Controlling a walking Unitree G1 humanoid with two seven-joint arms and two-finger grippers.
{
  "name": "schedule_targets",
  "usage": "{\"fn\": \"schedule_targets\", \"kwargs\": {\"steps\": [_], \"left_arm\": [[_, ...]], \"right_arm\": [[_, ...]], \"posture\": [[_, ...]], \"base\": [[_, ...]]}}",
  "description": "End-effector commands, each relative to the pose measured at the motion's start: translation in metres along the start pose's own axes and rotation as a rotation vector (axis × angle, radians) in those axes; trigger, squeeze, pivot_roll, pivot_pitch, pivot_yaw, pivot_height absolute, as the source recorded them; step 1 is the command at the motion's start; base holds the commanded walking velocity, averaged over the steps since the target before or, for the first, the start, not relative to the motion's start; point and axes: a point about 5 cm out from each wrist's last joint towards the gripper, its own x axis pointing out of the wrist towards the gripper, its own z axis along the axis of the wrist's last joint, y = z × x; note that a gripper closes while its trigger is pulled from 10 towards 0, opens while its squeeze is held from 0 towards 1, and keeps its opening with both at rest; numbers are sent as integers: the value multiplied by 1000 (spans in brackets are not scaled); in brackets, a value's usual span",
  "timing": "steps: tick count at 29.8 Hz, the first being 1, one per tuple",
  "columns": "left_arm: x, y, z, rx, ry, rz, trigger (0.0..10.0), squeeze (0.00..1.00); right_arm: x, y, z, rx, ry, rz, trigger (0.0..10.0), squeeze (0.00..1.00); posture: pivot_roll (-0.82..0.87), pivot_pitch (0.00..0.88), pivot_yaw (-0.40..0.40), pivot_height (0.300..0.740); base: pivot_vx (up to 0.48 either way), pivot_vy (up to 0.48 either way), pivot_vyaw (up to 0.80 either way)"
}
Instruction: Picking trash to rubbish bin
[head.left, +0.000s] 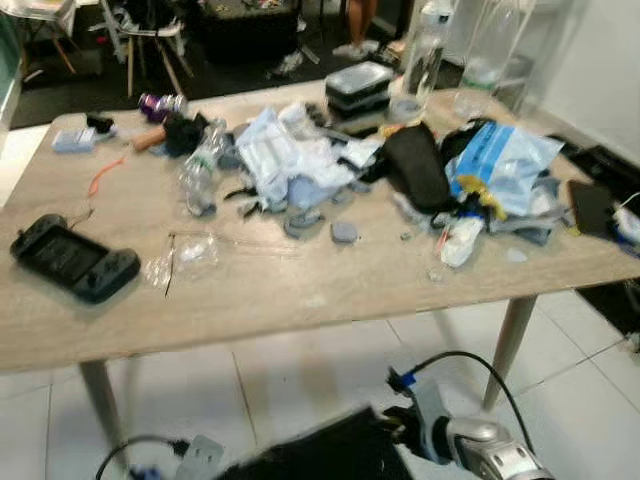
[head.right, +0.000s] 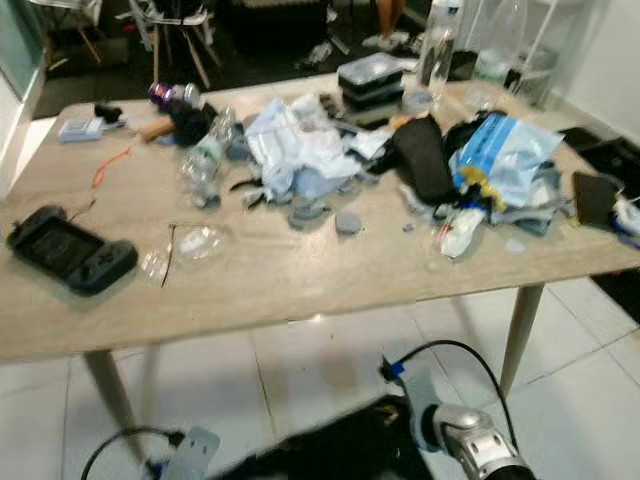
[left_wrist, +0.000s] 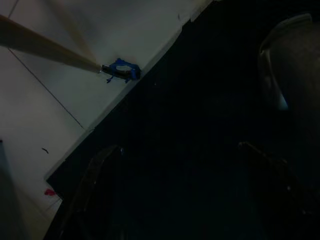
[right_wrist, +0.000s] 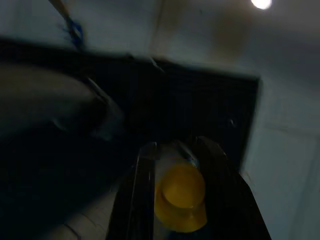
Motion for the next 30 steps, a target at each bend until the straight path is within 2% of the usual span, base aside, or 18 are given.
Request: {"fn": "schedule_targets", "kwargs": {"steps": [1, 3, 6, 10, 14, 18, 26, 30], "left_arm": [[-2, -11, -15, 4, 51, -38, 10000, 0], [-2, -11, -15, 8, 55, -38, 10000, 0], [-2, -11, -15, 15, 57, -39, 10000, 0], [-2, -10, -15, 20, 56, -38, 10000, 0], [-1, -9, -13, 27, 52, -37, 10000, 0], [-1, -8, -12, 31, 49, -36, 10000, 0], [-1, -8, -11, 28, 47, -34, 10000, 0], [-1, -8, -11, 26, 48, -34, 10000, 0]], "right_arm": [[1, 3, -10, -15, 34, -10, 10000, 0], [2, 11, -44, -15, 143, -50, 10000, 0], [2, 26, -82, 33, 249, -87, 10000, 0], [0, 37, -104, 86, 308, -119, 10000, 0], [-1, 38, -110, 127, 325, -179, 10000, 0], [1, 36, -108, 169, 328, -231, 10000, 0], [9, 42, -101, 157, 365, -252, 10000, 0], [13, 42, -96, 183, 367, -311, 10000, 0]], "posture": [[3, 93, 10, 740], [4, 99, 9, 740], [4, 99, 9, 740], [5, 100, 13, 740], [6, 99, 17, 740], [6, 96, 18, 740], [16, 92, 13, 740], [25, 90, 11, 740]], "base": [[-337, 0, 0], [-339, 0, 0], [-345, 0, 0], [-347, 0, 0], [-357, 0, 0], [-361, 0, 0], [-360, 0, 0], [-362, 0, 0]]}}
